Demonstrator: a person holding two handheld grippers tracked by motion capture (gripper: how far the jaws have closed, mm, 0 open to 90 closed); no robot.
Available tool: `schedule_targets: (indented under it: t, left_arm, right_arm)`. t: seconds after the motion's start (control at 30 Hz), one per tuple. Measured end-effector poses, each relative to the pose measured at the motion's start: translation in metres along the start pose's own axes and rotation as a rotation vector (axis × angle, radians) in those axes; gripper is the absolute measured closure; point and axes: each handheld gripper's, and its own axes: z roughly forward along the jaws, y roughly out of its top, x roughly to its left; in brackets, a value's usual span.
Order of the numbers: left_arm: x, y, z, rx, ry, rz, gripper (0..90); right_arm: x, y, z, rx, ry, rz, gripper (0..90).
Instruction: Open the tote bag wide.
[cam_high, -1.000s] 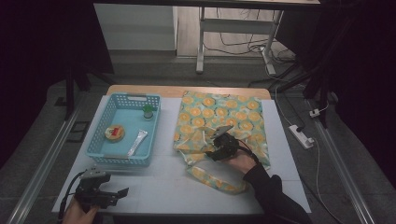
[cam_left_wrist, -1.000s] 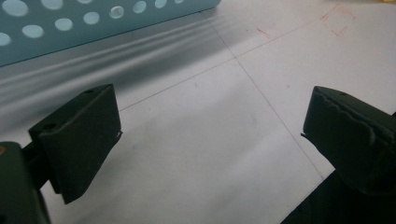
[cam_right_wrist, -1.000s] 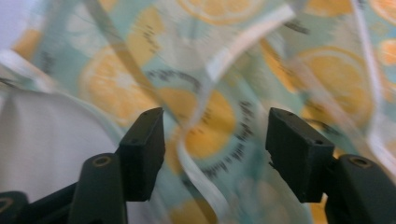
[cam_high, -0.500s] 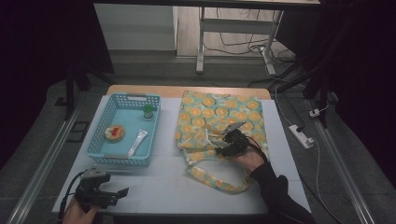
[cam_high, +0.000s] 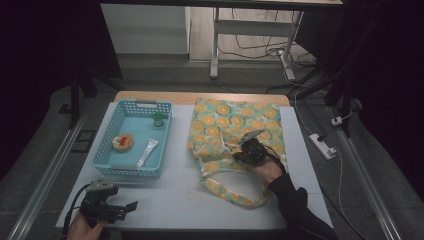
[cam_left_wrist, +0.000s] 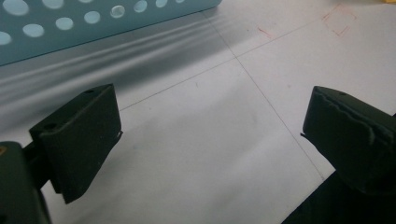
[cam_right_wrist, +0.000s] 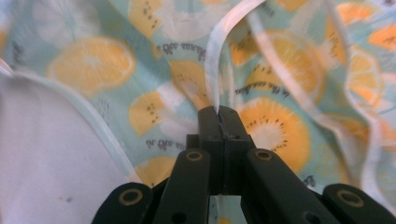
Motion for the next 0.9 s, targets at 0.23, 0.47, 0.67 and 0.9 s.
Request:
schedule_targets:
  t: [0.23, 0.47, 0.67, 0.9]
  left_arm:
    - [0.000, 0.000, 0.000, 0.000, -0.001, -0.002, 4.9]
    - [0.000, 0.000, 0.000, -0.001, -0.003, -0.004, 4.8]
    - [0.001, 0.000, 0.000, -0.003, -0.003, -0.007, 4.6]
    - [0.001, 0.000, -0.001, -0.005, -0.003, -0.010, 4.3]
  right_arm:
    - [-0.005, 0.007, -0.019, -0.089, 0.024, 0.050, 90.0]
    - [0.002, 0.014, -0.027, -0.144, 0.059, 0.061, 90.0]
    - [0.010, 0.026, -0.038, -0.182, 0.066, 0.030, 90.0]
    - [0.015, 0.042, -0.043, -0.188, 0.087, 0.026, 90.0]
